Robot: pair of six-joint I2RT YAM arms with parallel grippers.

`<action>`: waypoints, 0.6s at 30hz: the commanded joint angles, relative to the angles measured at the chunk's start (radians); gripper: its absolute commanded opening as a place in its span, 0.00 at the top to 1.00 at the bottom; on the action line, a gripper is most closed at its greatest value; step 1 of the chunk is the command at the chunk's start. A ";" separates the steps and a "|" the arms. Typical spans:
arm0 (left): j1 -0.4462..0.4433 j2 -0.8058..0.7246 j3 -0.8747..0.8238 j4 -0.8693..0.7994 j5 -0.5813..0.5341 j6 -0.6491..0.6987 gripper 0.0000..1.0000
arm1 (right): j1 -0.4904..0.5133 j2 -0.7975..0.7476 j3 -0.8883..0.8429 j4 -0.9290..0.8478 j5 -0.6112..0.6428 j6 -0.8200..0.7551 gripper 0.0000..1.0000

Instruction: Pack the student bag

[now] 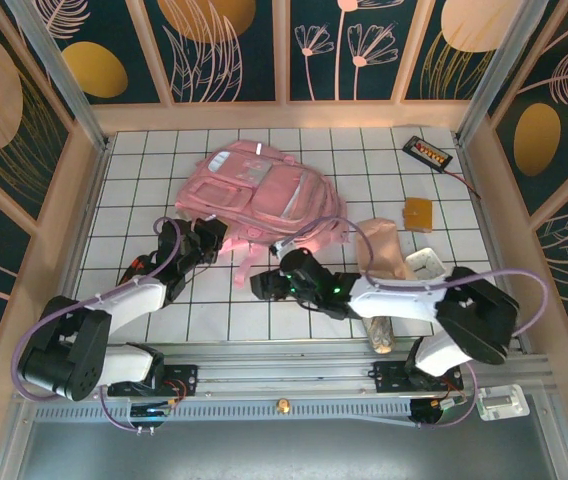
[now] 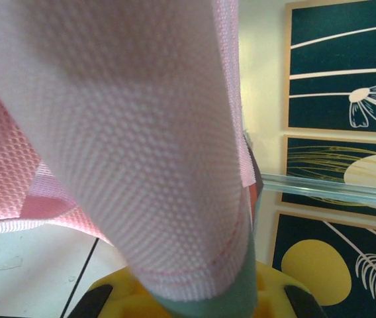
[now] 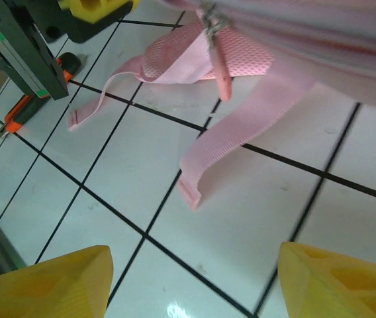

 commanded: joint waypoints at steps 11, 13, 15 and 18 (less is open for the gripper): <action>-0.015 -0.061 0.032 0.046 0.033 -0.057 1.00 | 0.026 0.255 0.192 0.209 0.243 -0.113 0.41; -0.014 -0.063 0.034 0.040 0.035 -0.053 1.00 | 0.013 0.275 0.215 0.197 0.245 -0.108 0.41; -0.015 -0.064 0.034 0.036 0.035 -0.050 1.00 | -0.001 0.291 0.233 0.183 0.247 -0.096 0.42; -0.017 -0.061 0.031 0.038 0.041 -0.049 1.00 | -0.018 0.316 0.263 0.159 0.260 -0.089 0.43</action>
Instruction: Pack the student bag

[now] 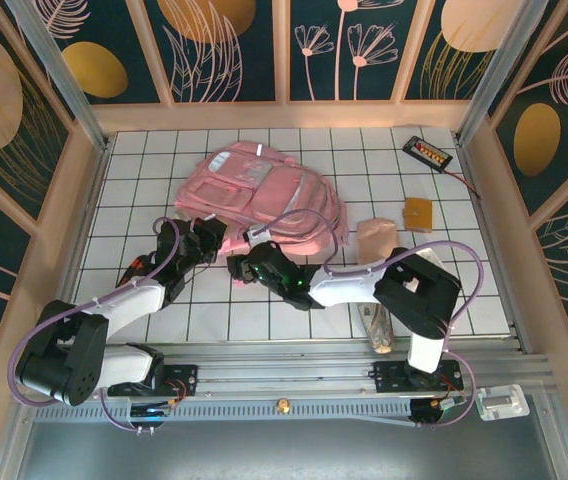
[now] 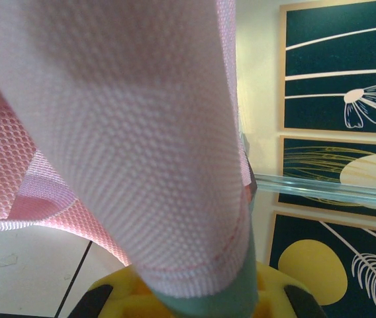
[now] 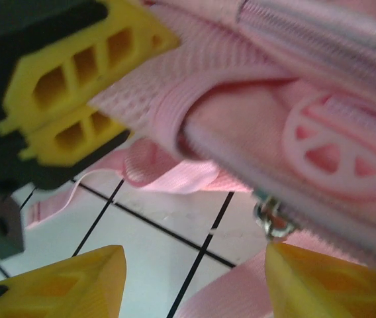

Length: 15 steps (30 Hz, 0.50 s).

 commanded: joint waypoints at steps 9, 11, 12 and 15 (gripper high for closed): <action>-0.018 -0.049 0.023 0.048 0.050 -0.052 1.00 | -0.061 0.058 0.084 -0.043 0.073 0.023 0.75; -0.017 -0.049 0.027 0.041 0.048 -0.048 1.00 | -0.066 0.054 0.081 -0.051 0.076 0.030 0.86; -0.017 -0.050 0.030 0.034 0.047 -0.044 1.00 | -0.066 0.050 0.077 -0.055 0.078 0.033 0.93; -0.017 -0.048 0.042 0.015 0.038 -0.027 1.00 | -0.066 0.025 0.052 -0.070 0.075 0.044 1.00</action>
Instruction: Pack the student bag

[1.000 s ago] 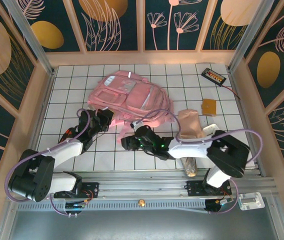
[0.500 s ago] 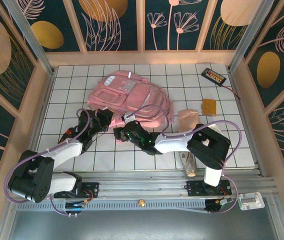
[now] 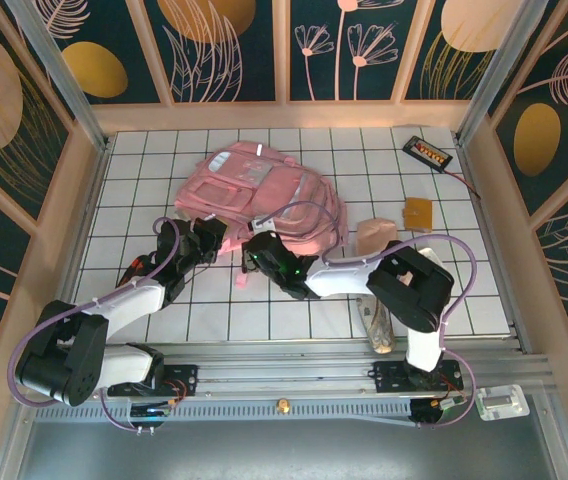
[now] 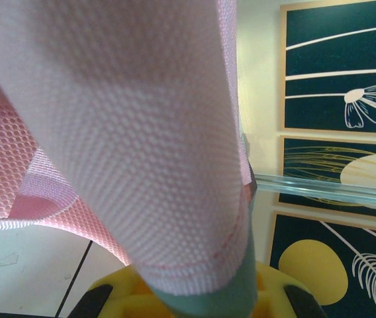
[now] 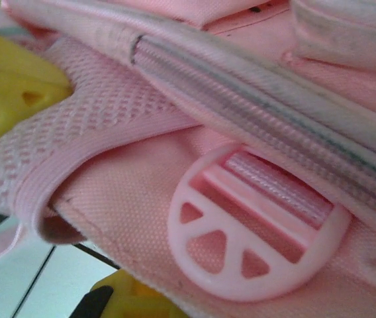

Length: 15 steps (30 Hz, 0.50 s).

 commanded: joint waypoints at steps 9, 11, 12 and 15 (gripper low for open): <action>-0.013 -0.053 0.097 -0.080 -0.007 0.079 1.00 | -0.069 -0.194 -0.209 -0.075 0.007 0.044 1.00; -0.009 -0.053 0.096 -0.082 -0.002 0.090 1.00 | -0.094 -0.232 -0.244 -0.102 0.001 0.039 1.00; -0.007 -0.055 0.088 -0.077 0.001 0.090 1.00 | -0.107 -0.252 -0.262 -0.110 -0.001 0.033 1.00; -0.003 -0.062 0.066 -0.067 0.015 0.091 1.00 | -0.149 -0.301 -0.299 -0.134 -0.014 0.019 1.00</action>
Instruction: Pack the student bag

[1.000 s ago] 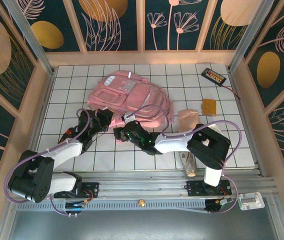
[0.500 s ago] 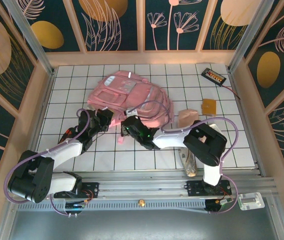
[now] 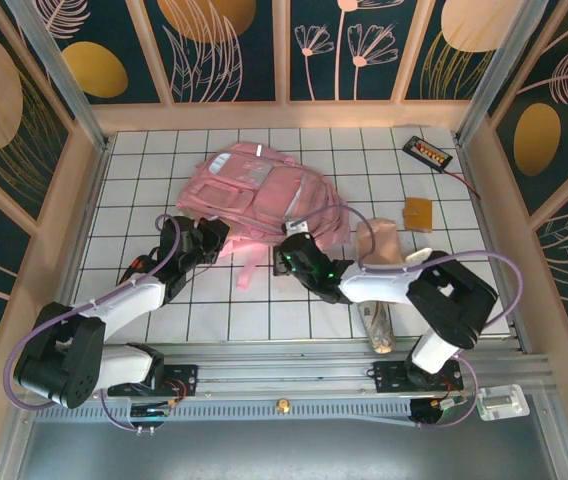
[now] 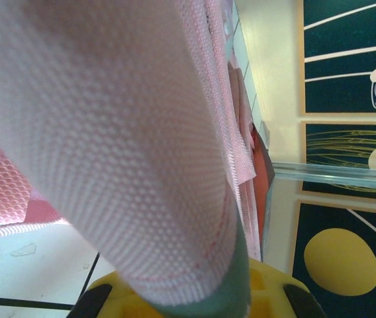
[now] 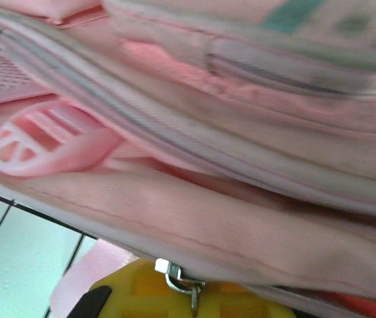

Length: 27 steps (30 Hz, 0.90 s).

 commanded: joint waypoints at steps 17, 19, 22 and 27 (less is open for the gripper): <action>0.158 -0.120 -0.011 -0.051 0.115 0.131 1.00 | -0.242 -0.211 -0.127 -0.192 -0.114 -0.114 1.00; 0.161 -0.104 -0.013 -0.041 0.127 0.138 1.00 | -0.242 -0.212 -0.127 -0.185 -0.151 -0.133 1.00; 0.169 -0.074 -0.006 -0.032 0.145 0.155 1.00 | -0.231 -0.211 -0.135 -0.161 -0.221 -0.149 1.00; 0.195 0.017 0.053 -0.046 0.157 0.210 0.84 | -0.145 -0.189 -0.116 -0.163 -0.243 -0.149 1.00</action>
